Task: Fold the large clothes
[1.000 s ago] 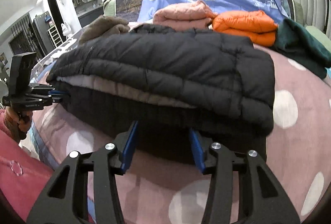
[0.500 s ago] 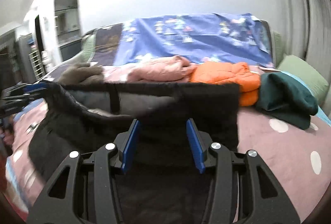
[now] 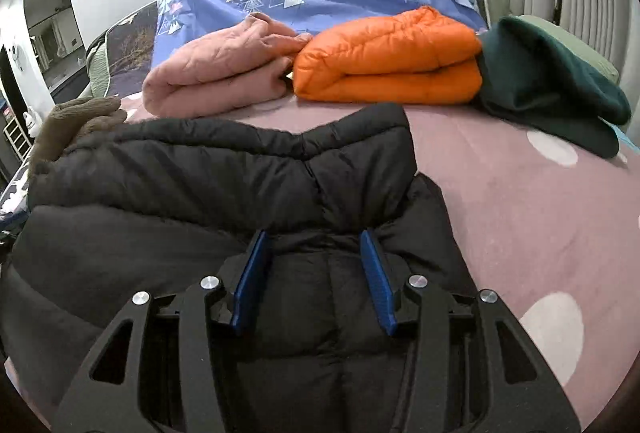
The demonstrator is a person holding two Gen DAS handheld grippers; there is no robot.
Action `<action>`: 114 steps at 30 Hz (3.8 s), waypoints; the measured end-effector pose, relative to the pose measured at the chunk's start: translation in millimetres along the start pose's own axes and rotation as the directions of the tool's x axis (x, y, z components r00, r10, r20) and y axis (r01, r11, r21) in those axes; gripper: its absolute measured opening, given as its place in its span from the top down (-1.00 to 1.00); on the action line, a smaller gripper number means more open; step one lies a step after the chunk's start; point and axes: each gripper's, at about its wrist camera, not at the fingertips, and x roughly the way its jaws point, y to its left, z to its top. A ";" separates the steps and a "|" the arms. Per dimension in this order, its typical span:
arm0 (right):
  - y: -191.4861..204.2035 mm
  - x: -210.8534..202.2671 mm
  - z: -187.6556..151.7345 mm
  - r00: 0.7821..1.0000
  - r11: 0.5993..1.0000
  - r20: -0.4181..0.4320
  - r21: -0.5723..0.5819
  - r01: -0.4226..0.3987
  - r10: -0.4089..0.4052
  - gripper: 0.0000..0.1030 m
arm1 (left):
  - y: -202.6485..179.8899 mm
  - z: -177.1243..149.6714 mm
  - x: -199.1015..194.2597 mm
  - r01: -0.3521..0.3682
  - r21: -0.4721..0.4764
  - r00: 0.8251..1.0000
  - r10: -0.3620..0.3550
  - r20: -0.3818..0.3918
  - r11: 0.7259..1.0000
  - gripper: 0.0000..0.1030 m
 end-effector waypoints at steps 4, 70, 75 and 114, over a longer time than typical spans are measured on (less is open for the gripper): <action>5.8 -12.0 6.6 1.000 0.999 0.011 -0.040 0.016 -0.015 0.01 | 14.0 -3.7 0.0 0.010 -0.072 1.000 -0.011 -0.003 0.997 -0.13; 87.4 49.7 29.4 0.995 0.997 -0.067 -0.048 0.066 -0.069 -0.94 | -71.5 52.7 41.1 0.148 -0.101 0.988 -0.152 -0.031 0.984 -0.75; 84.4 65.3 17.2 0.992 0.994 -0.081 -0.051 0.096 -0.100 -0.96 | -86.2 43.8 75.5 0.038 -0.027 0.994 -0.041 -0.106 0.999 -0.86; 77.0 -15.4 -57.7 0.994 0.993 -0.060 -0.080 0.084 -0.089 -0.97 | -83.0 -31.1 6.8 0.067 0.089 0.997 -0.064 -0.035 0.994 -0.96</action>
